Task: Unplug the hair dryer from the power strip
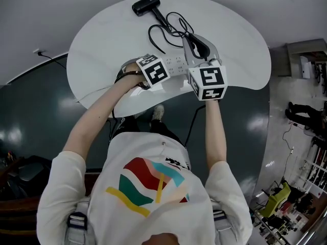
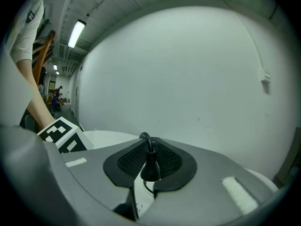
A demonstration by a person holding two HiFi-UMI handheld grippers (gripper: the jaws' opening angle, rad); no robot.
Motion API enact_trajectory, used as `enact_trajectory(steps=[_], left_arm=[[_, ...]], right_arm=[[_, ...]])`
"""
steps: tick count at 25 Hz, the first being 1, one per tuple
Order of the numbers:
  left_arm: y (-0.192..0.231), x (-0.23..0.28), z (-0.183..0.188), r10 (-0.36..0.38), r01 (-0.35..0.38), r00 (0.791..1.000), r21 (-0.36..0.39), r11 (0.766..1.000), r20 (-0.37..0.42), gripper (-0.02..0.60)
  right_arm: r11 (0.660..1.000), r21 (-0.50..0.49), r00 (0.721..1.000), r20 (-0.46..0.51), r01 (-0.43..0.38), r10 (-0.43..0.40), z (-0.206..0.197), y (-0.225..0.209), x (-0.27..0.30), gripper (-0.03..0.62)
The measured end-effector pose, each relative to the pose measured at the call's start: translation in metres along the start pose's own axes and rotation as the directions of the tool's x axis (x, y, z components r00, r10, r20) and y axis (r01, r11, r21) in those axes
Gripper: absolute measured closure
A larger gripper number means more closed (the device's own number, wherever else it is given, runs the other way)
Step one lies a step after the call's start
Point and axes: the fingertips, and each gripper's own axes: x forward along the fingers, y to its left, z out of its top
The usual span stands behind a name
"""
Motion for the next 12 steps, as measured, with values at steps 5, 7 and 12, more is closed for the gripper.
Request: enact_trajectory(steps=[5, 7, 12], left_arm=[[-0.003, 0.001, -0.002, -0.003, 0.003, 1.0, -0.002, 1.0, 0.002, 0.472], [-0.003, 0.0, -0.002, -0.002, 0.002, 1.0, -0.009, 1.0, 0.008, 0.472], [-0.002, 0.0, -0.001, 0.002, 0.0, 0.999, -0.028, 1.0, 0.046, 0.472]], right_arm=[[0.999, 0.046, 0.999, -0.036, -0.01, 0.011, -0.015, 0.001, 0.013, 0.525], [0.999, 0.05, 0.998, -0.054, -0.014, 0.017, -0.021, 0.001, 0.02, 0.525], [0.998, 0.038, 0.991, -0.12, -0.051, 0.055, -0.049, 0.002, 0.044, 0.525]])
